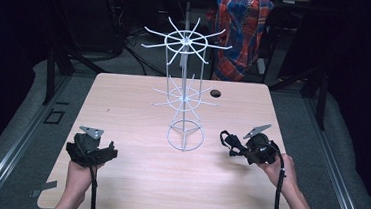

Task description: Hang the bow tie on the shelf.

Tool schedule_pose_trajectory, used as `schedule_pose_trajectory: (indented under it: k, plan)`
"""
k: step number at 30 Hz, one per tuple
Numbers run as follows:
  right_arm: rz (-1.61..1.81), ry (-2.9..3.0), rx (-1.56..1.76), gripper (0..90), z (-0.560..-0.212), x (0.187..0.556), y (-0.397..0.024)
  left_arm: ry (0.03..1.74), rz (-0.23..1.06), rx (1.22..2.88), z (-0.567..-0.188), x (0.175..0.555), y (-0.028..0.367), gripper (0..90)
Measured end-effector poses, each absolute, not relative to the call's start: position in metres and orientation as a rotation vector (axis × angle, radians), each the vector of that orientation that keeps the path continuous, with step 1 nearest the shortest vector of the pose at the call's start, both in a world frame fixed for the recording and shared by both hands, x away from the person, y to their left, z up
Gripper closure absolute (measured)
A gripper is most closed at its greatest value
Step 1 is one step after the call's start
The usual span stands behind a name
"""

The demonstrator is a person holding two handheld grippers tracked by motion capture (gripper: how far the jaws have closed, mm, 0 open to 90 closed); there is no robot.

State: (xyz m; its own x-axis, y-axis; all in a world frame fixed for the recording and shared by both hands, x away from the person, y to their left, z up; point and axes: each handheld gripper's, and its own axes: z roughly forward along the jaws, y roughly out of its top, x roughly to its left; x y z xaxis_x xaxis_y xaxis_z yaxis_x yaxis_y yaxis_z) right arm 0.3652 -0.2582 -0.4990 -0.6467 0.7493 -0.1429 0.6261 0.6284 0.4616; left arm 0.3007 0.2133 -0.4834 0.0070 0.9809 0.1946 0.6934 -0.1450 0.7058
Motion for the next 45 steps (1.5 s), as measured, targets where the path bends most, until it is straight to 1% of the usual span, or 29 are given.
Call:
schedule_pose_trajectory:
  k: [11,45]
  plan:
    - [0.589,2.492,1.085,80.0,-0.488,0.359,-0.256,1.718,0.938,1.88,-0.483,0.3,0.213,16.3]
    - [0.742,2.388,1.079,79.9,-0.456,0.356,-0.257,1.716,0.935,1.884,-0.483,0.3,0.214,16.3]
